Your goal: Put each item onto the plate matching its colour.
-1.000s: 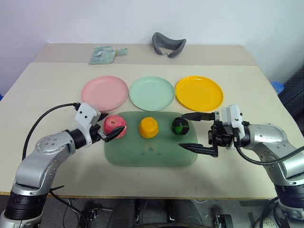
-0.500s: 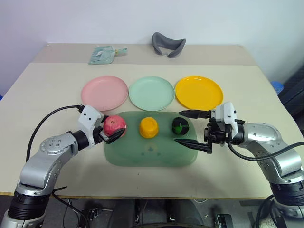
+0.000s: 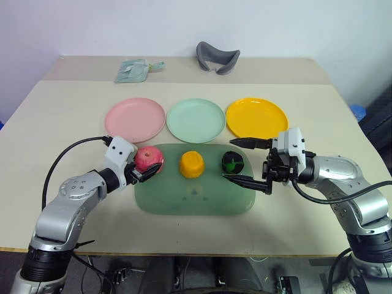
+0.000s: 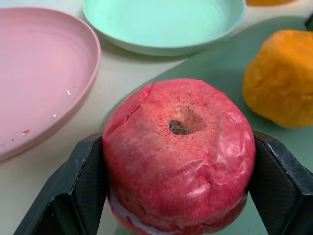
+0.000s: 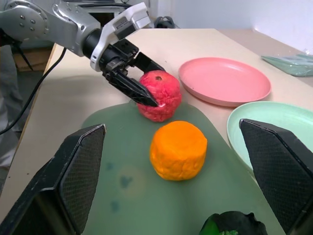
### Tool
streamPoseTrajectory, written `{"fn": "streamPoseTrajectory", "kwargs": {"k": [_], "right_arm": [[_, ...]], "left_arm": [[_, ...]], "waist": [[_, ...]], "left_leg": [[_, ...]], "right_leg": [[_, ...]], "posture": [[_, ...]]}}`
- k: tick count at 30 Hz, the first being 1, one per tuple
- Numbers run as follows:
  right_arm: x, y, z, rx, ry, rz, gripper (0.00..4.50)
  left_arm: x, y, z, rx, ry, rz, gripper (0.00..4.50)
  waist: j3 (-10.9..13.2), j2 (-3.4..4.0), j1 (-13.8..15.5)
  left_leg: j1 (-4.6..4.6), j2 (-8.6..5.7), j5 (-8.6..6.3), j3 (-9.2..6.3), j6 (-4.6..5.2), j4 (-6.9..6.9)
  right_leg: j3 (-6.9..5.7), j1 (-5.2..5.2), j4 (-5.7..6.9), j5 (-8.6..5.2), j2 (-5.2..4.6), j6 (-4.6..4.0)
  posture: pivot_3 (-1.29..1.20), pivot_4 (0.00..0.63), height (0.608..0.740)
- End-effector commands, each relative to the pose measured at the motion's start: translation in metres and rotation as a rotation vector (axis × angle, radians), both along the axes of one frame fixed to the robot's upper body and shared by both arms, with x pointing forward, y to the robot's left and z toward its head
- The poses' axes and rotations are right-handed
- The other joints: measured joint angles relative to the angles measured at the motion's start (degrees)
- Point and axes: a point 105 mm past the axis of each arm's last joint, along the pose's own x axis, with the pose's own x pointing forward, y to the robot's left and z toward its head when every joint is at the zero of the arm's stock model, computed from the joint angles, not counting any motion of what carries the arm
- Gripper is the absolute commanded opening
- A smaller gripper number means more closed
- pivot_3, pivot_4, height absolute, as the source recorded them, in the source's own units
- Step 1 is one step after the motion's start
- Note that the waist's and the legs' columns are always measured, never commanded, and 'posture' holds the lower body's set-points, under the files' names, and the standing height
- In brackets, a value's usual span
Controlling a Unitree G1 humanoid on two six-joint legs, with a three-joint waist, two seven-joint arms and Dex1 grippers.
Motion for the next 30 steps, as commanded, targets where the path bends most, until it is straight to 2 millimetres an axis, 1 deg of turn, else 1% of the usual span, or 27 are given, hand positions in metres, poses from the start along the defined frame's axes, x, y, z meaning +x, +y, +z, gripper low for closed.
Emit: {"fn": "streamPoseTrajectory", "kwargs": {"k": [1,3,4,7,9,11,14,16,17,19,22,24,26,28,30], "right_arm": [[0.001,0.001,0.011,0.019,-0.053,-0.003,4.5],[0.002,0.001,0.011,0.021,-0.056,-0.006,4.5],[0.003,0.001,0.012,0.024,-0.058,-0.008,4.5],[0.006,0.001,0.014,0.036,-0.067,-0.017,4.5],[0.008,0.001,0.015,0.042,-0.073,-0.023,4.5],[0.01,0.002,0.015,0.045,-0.076,-0.026,4.5],[0.012,0.004,0.016,0.051,-0.081,-0.028,4.5],[0.013,0.004,0.016,0.052,-0.081,-0.029,4.5],[0.013,0.003,0.016,0.052,-0.08,-0.031,4.5],[0.014,0.002,0.015,0.049,-0.078,-0.039,4.5],[0.014,0.001,0.015,0.051,-0.075,-0.049,4.5],[0.013,0.0,0.013,0.054,-0.071,-0.056,4.5],[0.012,0.0,0.012,0.059,-0.067,-0.063,4.5],[0.011,0.0,0.011,0.062,-0.065,-0.065,4.5],[0.011,0.0,0.008,0.066,-0.062,-0.069,4.5]], "left_arm": [[0.019,0.019,0.038,-0.112,-0.132,0.139,3.44],[0.033,0.036,0.056,-0.144,-0.195,0.244,3.44],[0.04,0.046,0.061,-0.158,-0.207,0.305,3.44],[0.058,0.069,0.068,-0.148,-0.233,0.435,3.44],[0.074,0.08,0.065,-0.111,-0.224,0.534,3.44],[0.089,0.079,0.065,-0.127,-0.222,0.585,3.44],[0.105,0.061,0.062,-0.164,-0.223,0.562,3.44],[0.112,0.049,0.058,-0.16,-0.218,0.536,4.36],[0.114,0.045,0.055,-0.159,-0.213,0.521,4.47],[0.117,0.038,0.052,-0.168,-0.207,0.503,4.47],[0.117,0.036,0.052,-0.186,-0.215,0.498,4.47],[0.11,0.037,0.058,-0.199,-0.242,0.461,4.47],[0.094,0.033,0.066,-0.25,-0.277,0.354,4.47],[0.082,0.027,0.071,-0.28,-0.295,0.262,4.47],[0.047,0.005,0.059,-0.266,-0.247,0.019,4.47]], "waist": [[0.02,-0.03,-0.02],[0.02,-0.04,-0.02],[0.02,-0.04,0.01],[0.02,-0.04,-0.09],[0.02,-0.05,-0.01],[0.03,-0.06,0.27],[0.11,-0.21,0.82],[0.13,-0.24,1.19],[0.13,-0.25,1.31],[0.13,-0.25,1.28],[0.13,-0.25,1.15],[0.13,-0.25,1.1],[0.13,-0.25,0.84],[0.13,-0.25,0.79],[0.13,-0.25,0.73]], "left_leg": [[-0.06,0.0,0.0,-0.02,0.0,0.02],[-0.22,-0.01,0.01,-0.02,-0.01,0.09],[-0.28,-0.01,0.01,-0.02,-0.01,0.11],[-0.33,-0.05,0.03,0.01,-0.03,0.13],[-0.33,-0.07,0.03,0.02,-0.03,0.13],[-0.34,-0.08,0.03,0.02,-0.03,0.16],[-0.41,-0.1,0.02,0.02,-0.02,0.23],[-0.48,-0.1,0.02,0.03,-0.02,0.24],[-0.49,-0.11,0.02,0.04,-0.02,0.25],[-0.5,-0.1,0.03,0.06,-0.03,0.24],[-0.5,-0.09,0.04,0.07,-0.05,0.24],[-0.5,-0.07,0.05,0.07,-0.06,0.24],[-0.5,-0.06,0.05,0.07,-0.07,0.23],[-0.5,-0.06,0.05,0.07,-0.07,0.21],[-0.5,-0.05,0.06,0.06,-0.09,0.22]], "right_leg": [[-0.01,-0.04,0.01,0.0,0.0,0.0],[-0.03,-0.19,0.06,0.01,0.01,0.01],[-0.03,-0.25,0.1,0.01,0.01,0.02],[-0.04,-0.3,0.14,0.01,0.04,0.02],[-0.05,-0.3,0.13,0.02,0.05,0.03],[-0.05,-0.31,0.14,0.02,0.08,0.04],[-0.07,-0.33,0.15,0.03,0.08,0.05],[-0.07,-0.4,0.16,0.04,0.08,0.08],[-0.07,-0.42,0.16,0.04,0.08,0.08],[-0.07,-0.47,0.17,0.04,0.09,0.08],[-0.07,-0.48,0.18,0.04,0.1,0.08],[-0.07,-0.49,0.2,0.04,0.12,0.08],[-0.06,-0.5,0.2,0.04,0.13,0.08],[-0.06,-0.51,0.21,0.04,0.11,0.08],[-0.06,-0.5,0.21,0.04,0.1,0.08]], "posture": [[0.0,0.15,0.74],[0.0,0.15,0.74],[0.0,0.15,0.74],[0.0,0.15,0.74],[0.0,0.15,0.74],[0.0,0.15,0.74],[0.0,0.15,0.74],[0.0,0.15,0.74],[0.0,0.15,0.74],[0.0,0.15,0.74],[0.0,0.15,0.74],[0.0,0.15,0.74],[0.0,0.15,0.74],[0.0,0.15,0.74],[0.0,0.15,0.74]]}}
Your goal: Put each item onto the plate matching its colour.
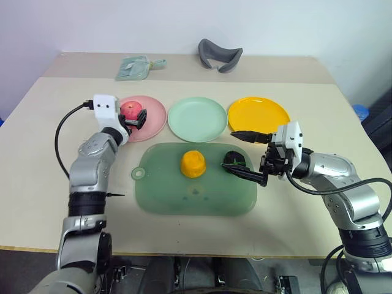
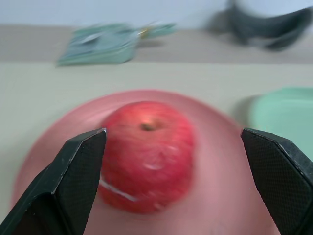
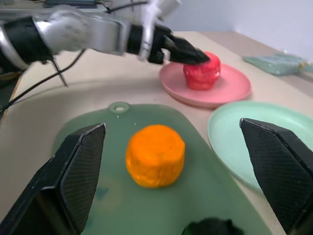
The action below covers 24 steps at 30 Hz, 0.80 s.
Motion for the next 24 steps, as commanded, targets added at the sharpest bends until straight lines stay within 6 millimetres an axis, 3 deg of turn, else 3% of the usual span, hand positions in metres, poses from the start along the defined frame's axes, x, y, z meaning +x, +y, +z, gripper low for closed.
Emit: {"fn": "streamPoseTrajectory", "kwargs": {"k": [1,4,8,11,16,19,24], "right_arm": [[-0.003,0.002,0.01,0.021,-0.057,0.002,4.5],[-0.001,0.004,0.006,0.018,-0.057,0.0,4.5],[0.011,0.009,-0.008,-0.038,-0.049,-0.081,4.5],[0.023,0.013,-0.02,-0.091,-0.041,-0.148,4.5],[0.032,0.037,-0.024,-0.102,-0.008,-0.181,4.5],[0.032,0.056,-0.024,-0.109,0.005,-0.148,4.5],[0.028,0.068,-0.028,-0.147,0.06,-0.089,4.5]], "left_arm": [[-0.053,-0.034,0.009,0.045,-0.064,-0.371,4.47],[-0.089,-0.044,-0.007,0.057,-0.001,-0.564,4.47],[-0.116,-0.029,-0.026,0.177,-0.008,-0.598,4.47],[-0.13,-0.021,-0.032,0.21,-0.003,-0.659,4.47],[-0.144,-0.005,-0.028,0.229,0.005,-0.746,4.47],[-0.154,0.005,-0.028,0.251,0.024,-0.791,4.47],[-0.163,0.016,-0.029,0.308,0.061,-0.83,4.47]], "waist": [[-0.01,0.01,-0.57],[0.0,0.02,-0.8],[-0.01,0.03,-1.05],[0.0,0.03,-1.02],[0.01,0.06,-1.2],[0.03,0.09,-1.38],[0.04,0.11,-1.16]], "left_leg": [[0.0,0.01,0.01,0.0,-0.01,0.0],[0.02,0.01,0.02,-0.02,-0.03,-0.05],[0.11,0.02,0.03,-0.05,-0.06,-0.04],[0.11,0.02,0.03,-0.05,-0.06,-0.07],[0.08,0.03,0.03,-0.06,-0.06,-0.07],[0.02,0.03,0.03,-0.05,-0.06,-0.11],[-0.03,0.02,0.02,-0.04,-0.04,-0.14]], "right_leg": [[0.01,-0.01,-0.01,0.0,0.0,0.0],[0.01,0.02,-0.01,-0.01,-0.04,-0.02],[0.02,0.1,-0.01,-0.02,-0.04,-0.04],[0.02,0.09,-0.02,-0.03,-0.06,-0.05],[0.02,0.02,0.0,-0.04,-0.09,-0.09],[0.03,-0.08,-0.01,-0.04,-0.11,-0.09],[0.02,-0.13,-0.01,-0.05,-0.12,-0.11]], "posture": [[0.0,0.15,0.74],[0.0,0.15,0.74],[0.0,0.15,0.74],[0.0,0.15,0.74],[0.0,0.15,0.74],[0.0,0.15,0.74],[0.0,0.15,0.74]]}}
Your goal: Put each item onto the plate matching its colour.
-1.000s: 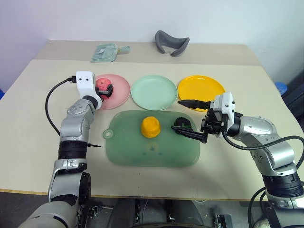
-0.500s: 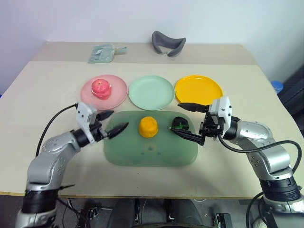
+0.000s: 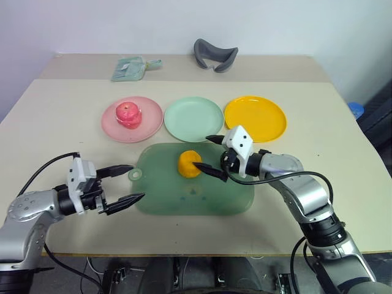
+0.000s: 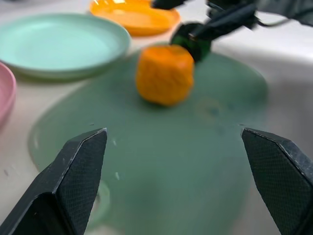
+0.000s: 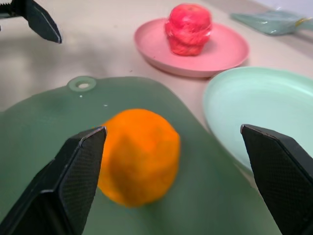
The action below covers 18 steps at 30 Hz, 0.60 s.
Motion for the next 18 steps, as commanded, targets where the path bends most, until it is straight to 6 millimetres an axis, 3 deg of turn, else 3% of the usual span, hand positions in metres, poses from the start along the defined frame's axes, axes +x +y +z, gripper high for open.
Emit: {"fn": "streamPoseTrajectory", "kwargs": {"k": [1,8,18], "right_arm": [[-0.005,0.006,0.006,-0.012,0.011,0.044,4.5],[-0.009,0.012,0.0,-0.051,0.089,0.115,4.5],[-0.002,0.026,-0.01,-0.07,0.123,0.119,4.5]], "left_arm": [[-0.004,0.006,0.009,0.031,-0.045,-0.03,4.47],[-0.007,0.001,0.008,0.043,-0.05,-0.064,4.47],[-0.009,-0.009,0.011,0.043,-0.075,-0.057,4.47]], "waist": [[0.0,0.0,0.1],[0.0,0.0,-0.25],[0.0,0.0,-0.2]], "left_leg": [[0.0,-0.02,-0.01,0.0,0.01,0.0],[0.0,-0.01,-0.03,0.0,0.04,-0.04],[-0.01,-0.02,-0.03,0.02,0.06,-0.04]], "right_leg": [[0.0,0.01,0.0,0.0,-0.02,0.0],[0.0,-0.02,0.01,0.0,-0.04,0.0],[0.0,-0.03,0.01,0.0,-0.04,0.0]], "posture": [[0.0,0.15,0.74],[0.0,0.15,0.74],[0.0,0.15,0.74]]}}
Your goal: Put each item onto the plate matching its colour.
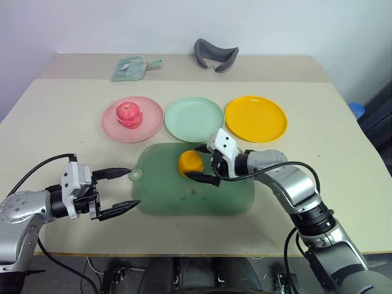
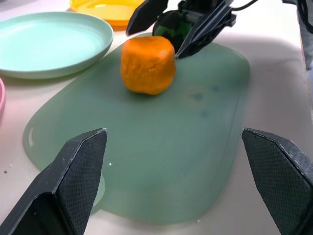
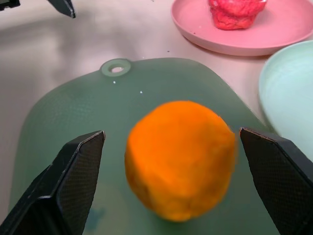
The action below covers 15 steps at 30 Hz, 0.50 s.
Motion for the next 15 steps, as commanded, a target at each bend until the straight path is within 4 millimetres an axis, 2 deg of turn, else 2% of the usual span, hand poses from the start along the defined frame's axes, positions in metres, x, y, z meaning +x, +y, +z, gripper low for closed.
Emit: {"fn": "streamPoseTrajectory", "kwargs": {"k": [1,3,6,7,8,12,15], "right_arm": [[0.001,0.006,0.006,0.002,-0.028,0.012,4.5],[0.003,0.007,0.005,-0.001,-0.027,0.003,4.5],[0.005,0.007,0.004,-0.004,-0.032,-0.004,3.61],[0.005,0.007,0.005,-0.004,-0.034,-0.002,3.1],[0.004,0.007,0.005,-0.006,-0.04,-0.001,2.78],[0.003,0.001,0.02,0.003,-0.067,-0.002,2.78],[0.008,-0.008,0.047,0.067,-0.102,-0.032,2.78]], "left_arm": [[-0.001,-0.006,0.008,-0.006,-0.033,-0.004,4.47],[-0.002,-0.008,0.009,-0.01,-0.037,-0.002,4.47],[-0.001,-0.01,0.011,-0.013,-0.043,0.005,4.5],[-0.001,-0.011,0.012,-0.014,-0.044,0.009,4.5],[-0.001,-0.011,0.012,-0.015,-0.045,0.012,4.5],[0.0,-0.013,0.014,-0.018,-0.05,0.026,4.5],[0.003,-0.015,0.016,-0.036,-0.059,0.039,4.5]], "waist": [[0.0,0.0,-0.01],[0.0,0.0,-0.02],[0.0,0.0,-0.05],[0.0,0.0,-0.05],[0.0,0.0,-0.03],[0.0,0.01,0.0],[0.01,0.01,0.0]], "left_leg": [[0.0,0.0,0.0,0.0,0.0,0.0],[0.0,0.0,0.0,0.0,0.0,0.0],[0.0,0.0,0.0,0.0,0.0,0.0],[0.0,0.0,0.0,0.0,0.0,0.0],[0.0,0.0,0.0,0.0,0.0,0.0],[0.0,0.0,0.0,0.0,0.0,0.0],[0.0,0.0,0.0,0.0,0.0,0.0]], "right_leg": [[0.0,0.0,0.0,0.0,0.0,0.0],[0.0,0.0,0.0,0.0,0.0,0.0],[0.0,0.0,0.0,0.0,0.0,0.0],[0.0,-0.01,0.0,0.0,0.0,0.0],[0.0,-0.01,0.0,0.0,0.0,0.0],[0.0,0.0,0.01,0.0,0.0,0.0],[0.0,0.0,0.01,0.0,0.0,0.0]], "posture": [[0.0,0.15,0.74],[0.0,0.15,0.74],[0.0,0.15,0.74],[0.0,0.15,0.74],[0.0,0.15,0.74],[0.0,0.15,0.74],[0.0,0.15,0.74]]}}
